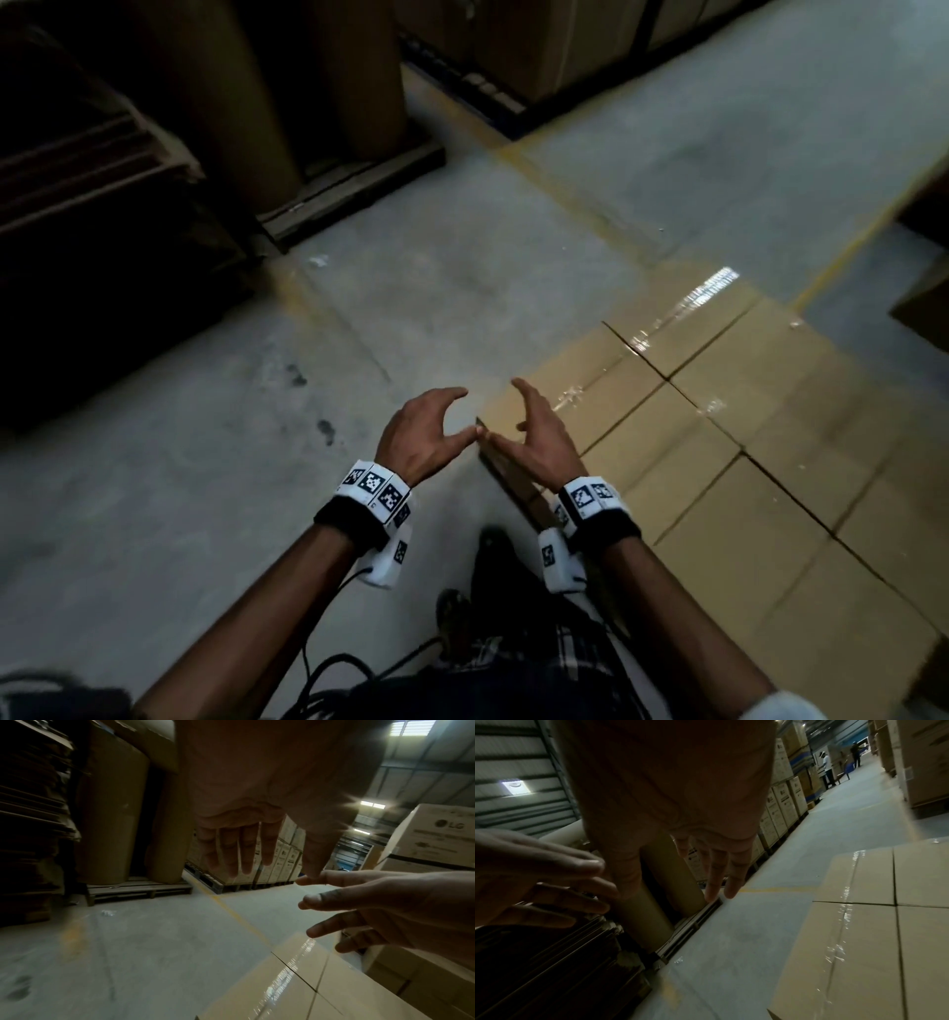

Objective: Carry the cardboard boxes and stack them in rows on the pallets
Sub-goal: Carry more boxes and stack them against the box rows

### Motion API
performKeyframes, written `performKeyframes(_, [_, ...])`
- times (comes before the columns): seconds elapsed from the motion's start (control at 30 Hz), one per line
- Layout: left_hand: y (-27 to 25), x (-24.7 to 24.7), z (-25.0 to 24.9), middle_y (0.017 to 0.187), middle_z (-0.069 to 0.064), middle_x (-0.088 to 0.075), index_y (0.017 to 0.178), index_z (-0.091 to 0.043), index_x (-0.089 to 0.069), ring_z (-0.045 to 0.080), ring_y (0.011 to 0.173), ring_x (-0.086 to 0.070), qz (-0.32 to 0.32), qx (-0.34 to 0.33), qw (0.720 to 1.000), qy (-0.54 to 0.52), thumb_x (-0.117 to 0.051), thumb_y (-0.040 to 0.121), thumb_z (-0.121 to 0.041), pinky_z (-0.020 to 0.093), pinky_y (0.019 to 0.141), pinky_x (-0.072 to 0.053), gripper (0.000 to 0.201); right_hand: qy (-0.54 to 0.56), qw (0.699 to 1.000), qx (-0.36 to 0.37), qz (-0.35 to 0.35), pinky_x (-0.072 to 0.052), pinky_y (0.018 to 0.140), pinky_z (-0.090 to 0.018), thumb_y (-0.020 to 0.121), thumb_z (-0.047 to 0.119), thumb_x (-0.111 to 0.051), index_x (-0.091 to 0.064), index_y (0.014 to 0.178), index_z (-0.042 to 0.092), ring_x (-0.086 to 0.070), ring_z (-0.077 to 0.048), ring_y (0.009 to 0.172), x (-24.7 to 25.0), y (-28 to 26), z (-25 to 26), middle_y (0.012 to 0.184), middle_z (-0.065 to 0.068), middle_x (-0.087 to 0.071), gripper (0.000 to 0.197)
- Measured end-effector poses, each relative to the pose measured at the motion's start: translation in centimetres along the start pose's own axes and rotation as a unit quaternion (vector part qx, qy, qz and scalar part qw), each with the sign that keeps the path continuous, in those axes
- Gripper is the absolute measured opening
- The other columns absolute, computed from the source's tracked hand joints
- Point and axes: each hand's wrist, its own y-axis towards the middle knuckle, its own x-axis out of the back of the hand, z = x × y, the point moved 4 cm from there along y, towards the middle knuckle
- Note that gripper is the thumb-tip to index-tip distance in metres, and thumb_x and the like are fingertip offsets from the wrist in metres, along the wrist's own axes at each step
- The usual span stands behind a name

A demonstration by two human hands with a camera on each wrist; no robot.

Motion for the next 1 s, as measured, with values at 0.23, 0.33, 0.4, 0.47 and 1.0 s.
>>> performKeyframes(0.23, [10.3,6.1,6.5,0.149,-0.003,-0.055,0.145,-0.027,-0.055,0.018,0.136,-0.051,-0.003,0.011,1.0,0.014,-0.071,0.09,-0.053,0.031,0.11,-0.038,0.062,-0.019,1.0,-0.017,0.002,-0.053,0.096,-0.043,0.086,0.062,-0.072,-0.023,0.158,0.034,-0.065,-0.02,0.113,0.0,14.0,3.2,0.162,-0.002,-0.033,0.092])
performKeyframes(0.33, [17.1,9.0,8.7,0.149,-0.001,-0.056,0.145,-0.027,-0.055,0.019,0.136,-0.052,0.001,0.0,1.0,0.018,-0.072,0.09,-0.051,0.032,0.11,-0.04,0.062,-0.03,0.999,-0.008,0.017,-0.053,0.097,-0.044,0.086,0.062,-0.071,-0.025,0.158,0.034,-0.065,-0.019,0.112,-0.5,20.5,4.8,0.161,-0.001,-0.034,0.09])
performKeyframes(0.4, [22.2,11.1,9.8,0.149,-0.002,-0.056,0.145,-0.027,-0.055,0.018,0.136,-0.052,0.01,-0.008,0.999,0.031,-0.071,0.089,-0.052,0.032,0.11,-0.041,0.063,-0.029,0.999,-0.007,0.029,-0.053,0.097,-0.043,0.086,0.061,-0.071,-0.028,0.158,0.033,-0.065,-0.019,0.114,-0.5,25.5,6.3,0.161,-0.001,-0.034,0.088])
performKeyframes(0.47, [27.1,13.4,10.4,0.148,-0.003,-0.056,0.145,-0.028,-0.054,0.017,0.135,-0.052,0.019,-0.022,0.999,0.044,-0.07,0.089,-0.055,0.033,0.11,-0.043,0.064,-0.026,0.999,-0.01,0.036,-0.053,0.095,-0.041,0.086,0.06,-0.072,-0.03,0.157,0.032,-0.065,-0.019,0.113,-0.2,30.4,8.3,0.16,-0.001,-0.035,0.087])
performKeyframes(1.0, [64.8,20.1,10.2,0.146,-0.005,-0.058,0.144,-0.03,-0.055,0.017,0.134,-0.053,0.071,-0.106,0.991,0.028,-0.06,0.083,-0.065,0.039,0.111,-0.044,0.071,-0.024,0.996,-0.037,-0.078,-0.055,0.092,-0.04,0.082,0.068,-0.07,-0.048,0.144,0.038,-0.065,-0.014,0.108,10.7,62.1,14.8,0.146,0.008,-0.051,0.072])
